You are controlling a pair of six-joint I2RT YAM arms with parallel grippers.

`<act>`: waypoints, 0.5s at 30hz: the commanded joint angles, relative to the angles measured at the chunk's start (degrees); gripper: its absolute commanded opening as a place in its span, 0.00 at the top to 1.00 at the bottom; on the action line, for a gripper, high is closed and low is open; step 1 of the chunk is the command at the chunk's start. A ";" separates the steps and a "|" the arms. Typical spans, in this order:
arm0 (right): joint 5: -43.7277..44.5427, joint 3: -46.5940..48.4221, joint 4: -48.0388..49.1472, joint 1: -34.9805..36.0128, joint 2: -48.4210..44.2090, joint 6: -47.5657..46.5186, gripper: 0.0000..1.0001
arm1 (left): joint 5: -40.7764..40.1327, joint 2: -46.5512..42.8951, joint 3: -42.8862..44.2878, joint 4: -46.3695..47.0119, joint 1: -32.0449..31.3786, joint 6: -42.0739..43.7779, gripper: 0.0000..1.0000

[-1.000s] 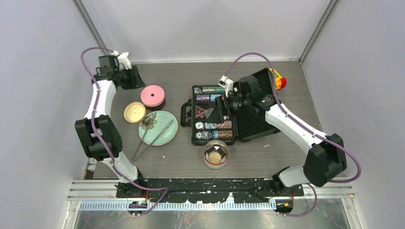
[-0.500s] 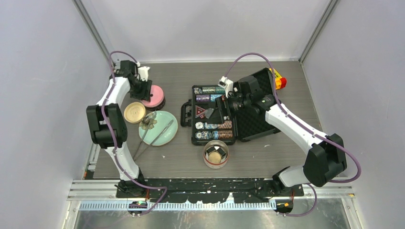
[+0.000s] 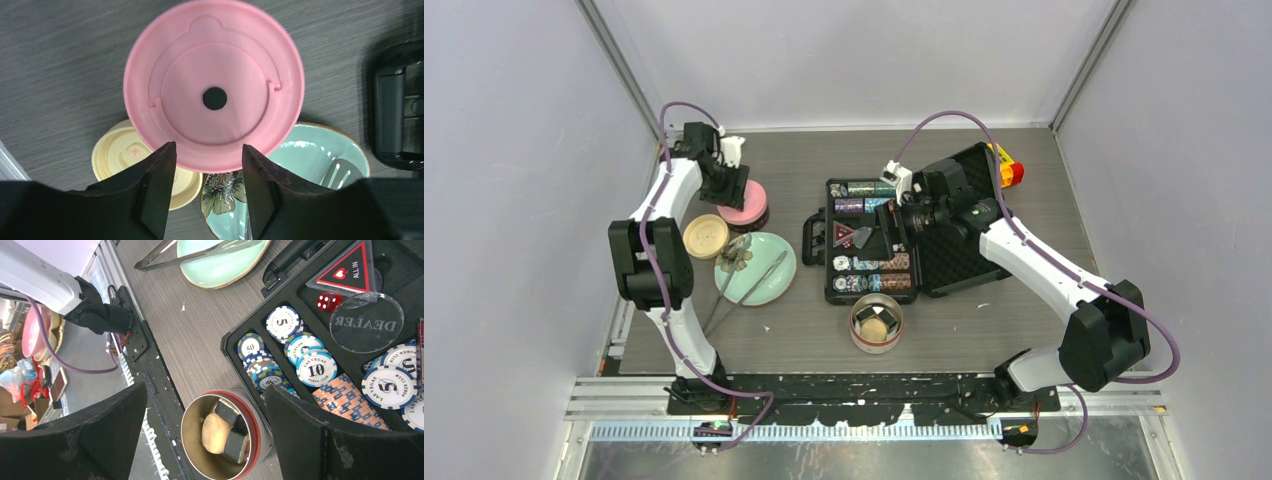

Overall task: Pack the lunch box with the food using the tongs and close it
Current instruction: Close the box lid on the packing box.

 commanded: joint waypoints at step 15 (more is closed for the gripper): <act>0.54 0.72 -0.74 -0.12 -1.30 -2.61 0.08 | 2.36 3.22 5.90 -4.52 -0.09 0.46 0.39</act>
